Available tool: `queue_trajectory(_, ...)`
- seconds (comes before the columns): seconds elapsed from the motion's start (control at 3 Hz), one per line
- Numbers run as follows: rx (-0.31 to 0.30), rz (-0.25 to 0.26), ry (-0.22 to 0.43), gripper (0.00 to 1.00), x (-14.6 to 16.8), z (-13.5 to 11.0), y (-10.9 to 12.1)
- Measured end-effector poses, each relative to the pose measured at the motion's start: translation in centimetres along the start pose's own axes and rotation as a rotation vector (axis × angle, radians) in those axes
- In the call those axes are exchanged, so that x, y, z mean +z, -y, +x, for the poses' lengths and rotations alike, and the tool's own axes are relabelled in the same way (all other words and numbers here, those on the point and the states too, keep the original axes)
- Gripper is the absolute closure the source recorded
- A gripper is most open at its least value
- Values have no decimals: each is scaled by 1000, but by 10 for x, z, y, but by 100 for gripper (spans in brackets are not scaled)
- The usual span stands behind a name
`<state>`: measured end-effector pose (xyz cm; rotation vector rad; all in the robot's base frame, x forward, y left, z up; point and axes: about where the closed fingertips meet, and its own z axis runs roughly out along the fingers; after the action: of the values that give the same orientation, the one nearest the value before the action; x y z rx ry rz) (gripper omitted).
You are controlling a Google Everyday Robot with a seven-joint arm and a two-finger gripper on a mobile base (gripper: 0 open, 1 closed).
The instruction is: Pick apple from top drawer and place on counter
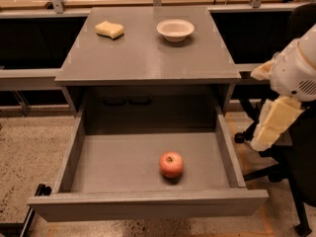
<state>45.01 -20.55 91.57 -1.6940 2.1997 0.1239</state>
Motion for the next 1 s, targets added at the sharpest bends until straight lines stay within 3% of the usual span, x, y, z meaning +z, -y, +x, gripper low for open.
queue_trajectory(0.33, 36, -66, 105, 0, 59, -4, -2)
queue_trajectory(0.67, 102, -50, 96, 0, 93, -11, -1)
queue_trajectory(1.0, 144, -76, 119, 0, 86, 2, -3)
